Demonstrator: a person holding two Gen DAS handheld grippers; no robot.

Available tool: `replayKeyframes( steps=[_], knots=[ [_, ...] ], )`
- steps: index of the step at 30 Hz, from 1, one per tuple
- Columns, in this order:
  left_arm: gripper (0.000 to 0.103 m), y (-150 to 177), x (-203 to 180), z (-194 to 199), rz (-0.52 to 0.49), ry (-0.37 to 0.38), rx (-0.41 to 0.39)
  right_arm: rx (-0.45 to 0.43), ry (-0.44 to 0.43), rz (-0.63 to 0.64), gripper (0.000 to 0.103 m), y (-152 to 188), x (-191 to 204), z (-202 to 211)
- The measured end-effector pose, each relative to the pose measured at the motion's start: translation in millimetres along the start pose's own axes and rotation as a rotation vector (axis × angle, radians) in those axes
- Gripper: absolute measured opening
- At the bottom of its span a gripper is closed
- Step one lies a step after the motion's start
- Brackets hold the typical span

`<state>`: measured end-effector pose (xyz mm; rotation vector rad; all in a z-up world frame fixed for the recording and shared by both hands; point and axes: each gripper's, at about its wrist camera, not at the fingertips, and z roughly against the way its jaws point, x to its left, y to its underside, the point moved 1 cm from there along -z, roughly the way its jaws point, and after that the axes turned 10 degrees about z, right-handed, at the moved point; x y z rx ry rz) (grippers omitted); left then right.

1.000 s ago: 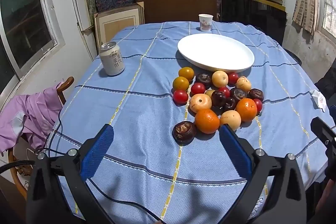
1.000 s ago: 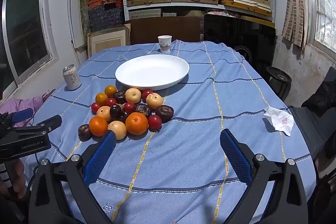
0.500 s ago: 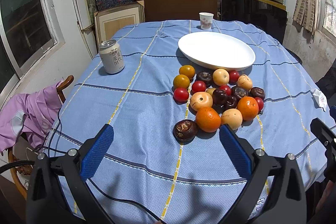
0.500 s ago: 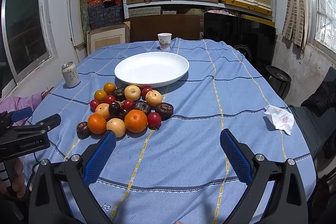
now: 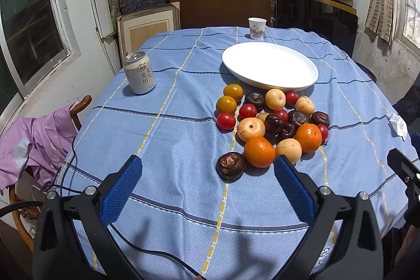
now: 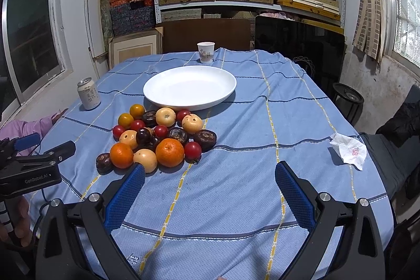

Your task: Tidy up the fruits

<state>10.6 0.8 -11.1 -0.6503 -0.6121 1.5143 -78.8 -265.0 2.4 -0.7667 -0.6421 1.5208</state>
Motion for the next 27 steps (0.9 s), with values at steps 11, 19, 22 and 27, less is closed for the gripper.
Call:
replayKeyframes(
  steps=[11, 19, 22, 27],
  knots=[
    [0.099, -0.2, -1.5, 0.9, 0.000, 0.001, 0.003, -0.019, -0.008, 0.016, 0.100, -1.6, 1.8, 3.6],
    [0.099, 1.4, -1.7, 2.7, -0.002, 0.008, -0.002, -0.024, -0.010, 0.017, 0.099, -1.6, 1.8, 4.3],
    [0.099, 1.5, -1.1, 2.3, -0.001, 0.008, -0.001, -0.020, -0.016, 0.015, 0.100, -0.3, 2.4, 3.3],
    [0.099, 1.3, -0.8, 1.3, -0.002, 0.008, 0.001, -0.017, -0.015, 0.007, 0.099, 1.1, 1.5, 2.8]
  ],
)
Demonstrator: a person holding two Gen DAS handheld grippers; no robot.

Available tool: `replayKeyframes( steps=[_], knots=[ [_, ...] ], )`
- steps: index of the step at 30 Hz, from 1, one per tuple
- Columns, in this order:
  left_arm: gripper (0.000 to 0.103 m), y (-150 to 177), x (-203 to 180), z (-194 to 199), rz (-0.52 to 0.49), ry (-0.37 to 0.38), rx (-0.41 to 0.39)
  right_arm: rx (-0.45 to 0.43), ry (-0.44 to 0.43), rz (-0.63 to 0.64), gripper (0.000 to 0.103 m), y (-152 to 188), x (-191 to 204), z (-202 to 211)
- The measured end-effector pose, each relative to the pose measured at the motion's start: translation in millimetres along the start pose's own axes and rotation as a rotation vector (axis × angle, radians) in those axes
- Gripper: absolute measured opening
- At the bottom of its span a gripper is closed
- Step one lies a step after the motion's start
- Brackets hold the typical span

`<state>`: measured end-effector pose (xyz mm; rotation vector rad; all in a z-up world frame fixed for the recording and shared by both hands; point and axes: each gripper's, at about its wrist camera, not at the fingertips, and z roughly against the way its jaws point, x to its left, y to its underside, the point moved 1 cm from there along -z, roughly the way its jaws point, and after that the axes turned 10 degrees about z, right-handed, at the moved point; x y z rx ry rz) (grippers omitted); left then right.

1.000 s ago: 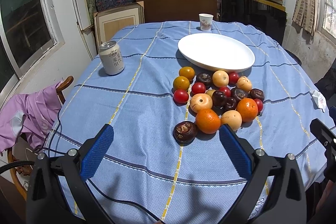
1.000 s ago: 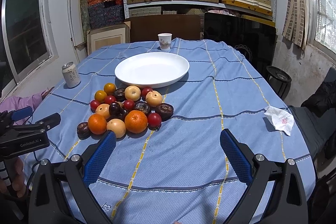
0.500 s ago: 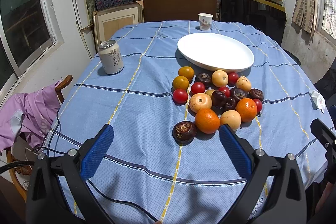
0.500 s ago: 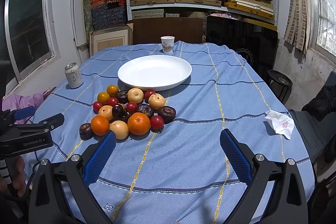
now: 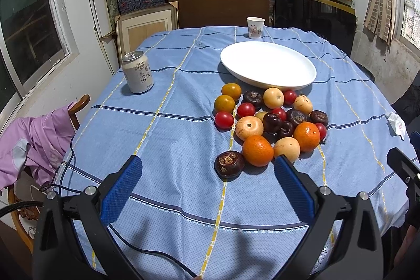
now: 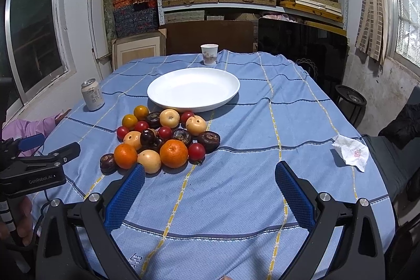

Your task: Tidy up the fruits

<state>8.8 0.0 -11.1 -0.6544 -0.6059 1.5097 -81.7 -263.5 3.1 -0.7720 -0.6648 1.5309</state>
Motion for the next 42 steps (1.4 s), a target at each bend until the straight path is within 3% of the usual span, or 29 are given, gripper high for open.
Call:
replayKeyframes(
  steps=[17, 25, 38, 40, 42],
  knots=[
    [0.099, 3.5, 0.7, -4.6, -0.006, 0.003, 0.018, 0.012, -0.015, 0.006, 0.100, 0.8, 1.7, -3.2],
    [0.099, 25.1, -0.8, -52.3, -0.068, 0.060, 0.155, 0.044, -0.002, -0.006, 0.100, 6.2, -3.2, -15.6],
    [0.099, 17.5, 3.5, -103.0, -0.093, 0.027, 0.172, 0.081, 0.001, -0.029, 0.100, 14.0, -13.2, -31.6],
    [0.097, 17.0, 0.7, -108.3, -0.098, 0.040, 0.179, 0.090, 0.000, -0.032, 0.100, 15.1, -13.9, -34.8],
    [0.086, 19.0, -4.1, -114.7, -0.116, 0.047, 0.192, 0.098, 0.004, -0.034, 0.100, 15.7, -14.9, -38.3]
  ],
)
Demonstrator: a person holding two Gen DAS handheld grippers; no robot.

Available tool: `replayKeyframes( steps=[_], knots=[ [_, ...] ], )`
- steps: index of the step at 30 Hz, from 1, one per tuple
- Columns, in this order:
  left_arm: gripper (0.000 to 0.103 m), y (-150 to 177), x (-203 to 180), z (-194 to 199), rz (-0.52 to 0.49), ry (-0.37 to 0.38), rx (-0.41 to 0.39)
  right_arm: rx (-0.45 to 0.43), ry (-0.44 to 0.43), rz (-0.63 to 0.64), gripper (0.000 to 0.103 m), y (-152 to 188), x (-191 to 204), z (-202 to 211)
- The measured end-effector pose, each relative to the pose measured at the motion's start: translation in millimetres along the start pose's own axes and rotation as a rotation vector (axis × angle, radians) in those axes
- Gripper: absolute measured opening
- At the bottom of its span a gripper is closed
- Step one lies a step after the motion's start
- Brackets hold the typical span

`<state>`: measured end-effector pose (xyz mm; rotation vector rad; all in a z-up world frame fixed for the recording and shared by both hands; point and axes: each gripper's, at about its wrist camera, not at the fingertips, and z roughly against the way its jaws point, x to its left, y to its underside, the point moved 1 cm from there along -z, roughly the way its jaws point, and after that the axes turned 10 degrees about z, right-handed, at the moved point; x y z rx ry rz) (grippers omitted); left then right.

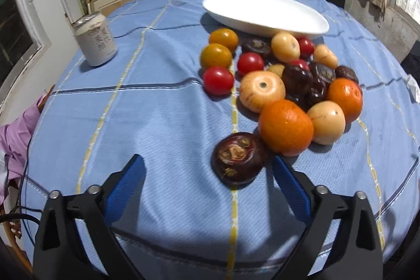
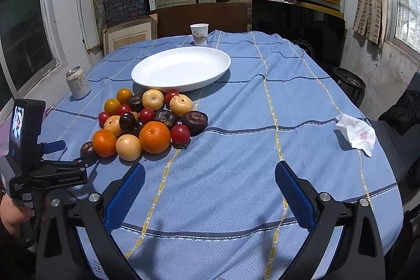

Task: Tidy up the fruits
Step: 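Grasp the dark brown fruit at the cluster edge with the left tool, then grasp a mandarin orange with the right tool while the left tool holds the dark fruit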

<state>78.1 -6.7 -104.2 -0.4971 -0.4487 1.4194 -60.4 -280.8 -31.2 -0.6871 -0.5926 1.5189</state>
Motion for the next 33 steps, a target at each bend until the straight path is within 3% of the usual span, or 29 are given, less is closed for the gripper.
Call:
replayKeyframes(
  steps=[4, 8, 16, 24, 26, 30, 33],
  knots=[
    [0.072, 1.1, -9.9, -1.1, -0.046, 0.011, -0.015, 0.013, 0.002, -0.005, 0.100, -0.1, -1.2, -3.9],
    [0.040, 3.6, -12.9, 1.4, -0.058, 0.083, -0.029, 0.015, 0.000, -0.003, 0.100, -1.1, -0.4, -5.6],
    [0.040, 7.8, -7.1, 15.3, -0.030, 0.146, -0.100, 0.033, -0.002, 0.012, 0.100, -3.6, 7.3, -12.4],
    [0.040, 6.3, 12.7, 30.3, 0.087, 0.182, -0.189, 0.060, -0.041, 0.121, 0.099, -18.0, 30.5, -40.1],
    [0.040, 5.5, 12.2, 30.6, 0.084, 0.182, -0.187, 0.070, -0.041, 0.159, 0.088, -22.6, 38.7, -51.6],
    [0.040, 5.0, 13.5, 30.9, 0.091, 0.190, -0.185, 0.099, -0.102, 0.156, 0.086, -32.5, 49.8, -75.5],
    [0.040, 6.1, 15.6, 31.4, 0.097, 0.202, -0.186, 0.096, -0.132, 0.173, 0.076, -38.8, 60.4, -85.0]
  ],
)
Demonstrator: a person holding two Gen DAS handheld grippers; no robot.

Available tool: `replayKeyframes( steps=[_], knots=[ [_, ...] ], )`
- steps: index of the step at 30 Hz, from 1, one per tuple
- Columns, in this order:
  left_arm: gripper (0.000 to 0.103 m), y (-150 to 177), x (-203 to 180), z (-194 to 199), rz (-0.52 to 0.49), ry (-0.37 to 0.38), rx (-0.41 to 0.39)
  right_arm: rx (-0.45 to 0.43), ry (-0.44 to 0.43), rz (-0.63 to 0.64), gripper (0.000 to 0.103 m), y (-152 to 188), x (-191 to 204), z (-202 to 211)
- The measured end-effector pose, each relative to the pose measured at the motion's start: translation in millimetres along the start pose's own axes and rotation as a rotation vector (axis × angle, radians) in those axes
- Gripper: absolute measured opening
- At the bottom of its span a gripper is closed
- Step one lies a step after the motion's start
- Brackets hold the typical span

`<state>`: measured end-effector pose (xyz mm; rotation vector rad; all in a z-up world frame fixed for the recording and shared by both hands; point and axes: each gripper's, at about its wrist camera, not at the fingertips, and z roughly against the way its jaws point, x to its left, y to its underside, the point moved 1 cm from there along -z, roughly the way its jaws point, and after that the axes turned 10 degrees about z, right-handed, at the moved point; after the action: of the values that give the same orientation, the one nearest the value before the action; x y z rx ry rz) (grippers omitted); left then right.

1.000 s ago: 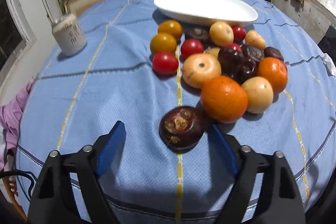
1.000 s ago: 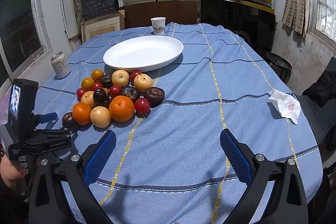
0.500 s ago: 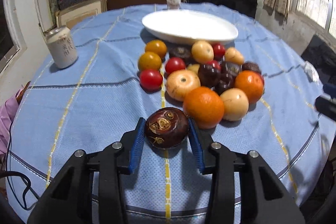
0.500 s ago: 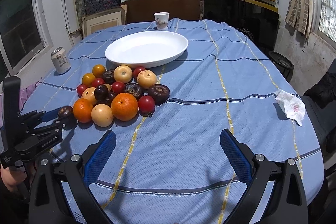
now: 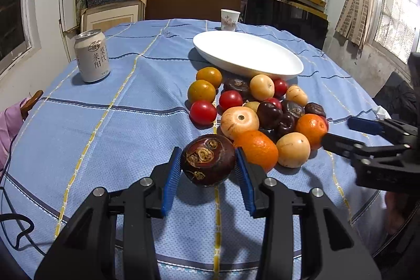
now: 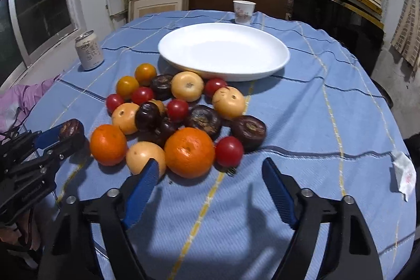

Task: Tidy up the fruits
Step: 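Grasp a mandarin orange with the right tool while the left tool holds the dark fruit, then carry both fruits onto the white plate and open both tools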

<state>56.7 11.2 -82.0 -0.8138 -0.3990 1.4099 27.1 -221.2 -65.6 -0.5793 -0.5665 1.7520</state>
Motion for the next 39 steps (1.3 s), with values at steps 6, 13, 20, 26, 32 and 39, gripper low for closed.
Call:
replayKeyframes(
  steps=[6, 13, 20, 26, 32, 39],
  knots=[
    [0.040, 0.9, 0.1, 0.3, -0.001, 0.008, -0.001, 0.033, -0.031, 0.026, 0.052, -7.8, 8.5, -17.3],
    [0.041, 0.9, 0.1, -1.3, 0.000, 0.010, 0.002, 0.043, -0.024, 0.096, 0.054, -13.4, 15.8, -22.1],
    [0.041, 0.4, -0.6, -1.5, 0.006, 0.007, -0.002, 0.033, -0.068, 0.034, 0.045, -0.1, 6.3, -12.9],
    [0.041, -0.7, 1.7, 0.2, 0.015, 0.004, -0.009, -0.005, -0.096, -0.035, 0.045, 5.3, -10.4, 7.1],
    [0.041, -23.1, 0.4, 8.6, 0.015, 0.028, -0.010, -0.069, -0.104, -0.047, 0.045, -10.5, -31.5, 35.1],
    [0.041, -101.6, -31.3, -6.4, -0.053, 0.031, -0.071, -0.134, -0.071, -0.065, 0.045, -71.0, -84.8, 27.5]
  ],
)
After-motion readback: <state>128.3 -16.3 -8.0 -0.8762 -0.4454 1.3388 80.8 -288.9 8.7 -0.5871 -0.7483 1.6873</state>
